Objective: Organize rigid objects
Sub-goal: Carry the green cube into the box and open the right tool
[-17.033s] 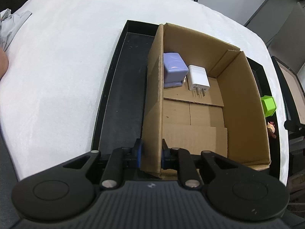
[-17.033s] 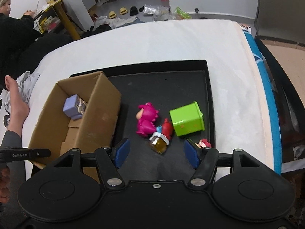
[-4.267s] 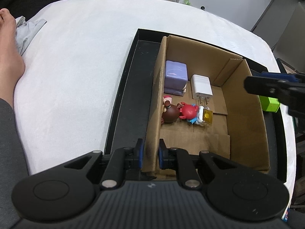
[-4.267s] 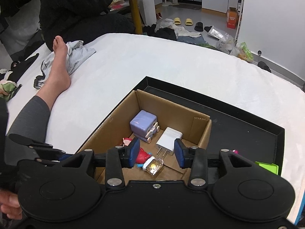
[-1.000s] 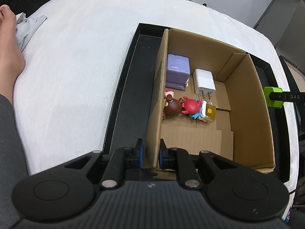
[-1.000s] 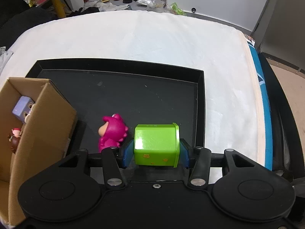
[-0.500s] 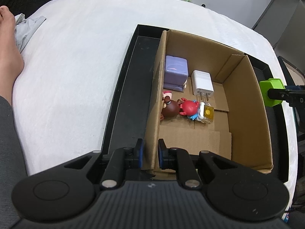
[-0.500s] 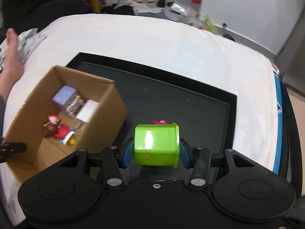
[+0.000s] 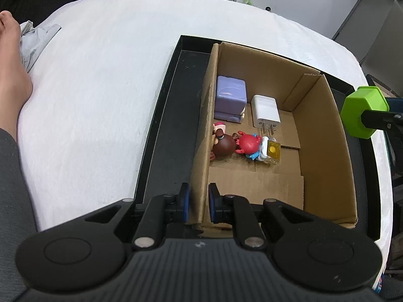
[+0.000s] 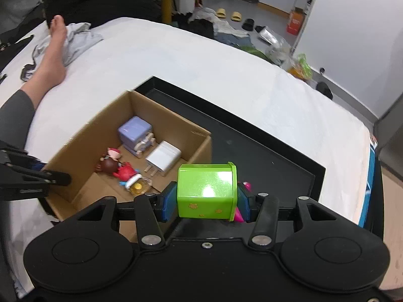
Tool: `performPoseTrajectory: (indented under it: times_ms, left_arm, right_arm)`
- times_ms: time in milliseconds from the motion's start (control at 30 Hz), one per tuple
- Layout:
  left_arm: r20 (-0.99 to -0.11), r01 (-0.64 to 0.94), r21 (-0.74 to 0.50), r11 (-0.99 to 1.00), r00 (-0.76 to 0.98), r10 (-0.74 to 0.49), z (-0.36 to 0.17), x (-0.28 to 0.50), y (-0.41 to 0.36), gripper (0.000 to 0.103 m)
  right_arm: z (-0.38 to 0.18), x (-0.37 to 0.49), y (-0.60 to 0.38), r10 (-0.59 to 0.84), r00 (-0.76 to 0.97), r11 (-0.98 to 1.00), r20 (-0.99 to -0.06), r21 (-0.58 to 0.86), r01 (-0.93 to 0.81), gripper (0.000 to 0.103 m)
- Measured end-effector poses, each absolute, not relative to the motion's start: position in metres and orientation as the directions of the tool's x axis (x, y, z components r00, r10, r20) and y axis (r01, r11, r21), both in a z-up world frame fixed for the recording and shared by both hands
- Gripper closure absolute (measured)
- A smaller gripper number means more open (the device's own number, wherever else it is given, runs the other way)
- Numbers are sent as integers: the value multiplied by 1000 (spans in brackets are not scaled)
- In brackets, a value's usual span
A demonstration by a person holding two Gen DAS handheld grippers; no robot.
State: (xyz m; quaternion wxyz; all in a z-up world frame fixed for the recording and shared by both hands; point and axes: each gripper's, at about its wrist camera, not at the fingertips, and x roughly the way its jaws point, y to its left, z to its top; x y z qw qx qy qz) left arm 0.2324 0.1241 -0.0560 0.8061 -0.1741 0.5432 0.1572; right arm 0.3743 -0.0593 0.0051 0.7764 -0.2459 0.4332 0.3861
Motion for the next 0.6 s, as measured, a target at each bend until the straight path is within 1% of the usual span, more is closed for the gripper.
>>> performPoseTrajectory:
  times_ms: [367, 600]
  left_arm:
    - [-930, -442, -112, 890, 363, 63, -55, 232, 124, 89]
    - [-929, -445, -128, 887, 368, 50, -56, 231, 127, 89]
  right_arm:
    - [15, 355, -42, 417, 318, 527, -852, -59, -848, 55]
    - [13, 347, -33, 450, 264, 497, -853, -6, -867, 55]
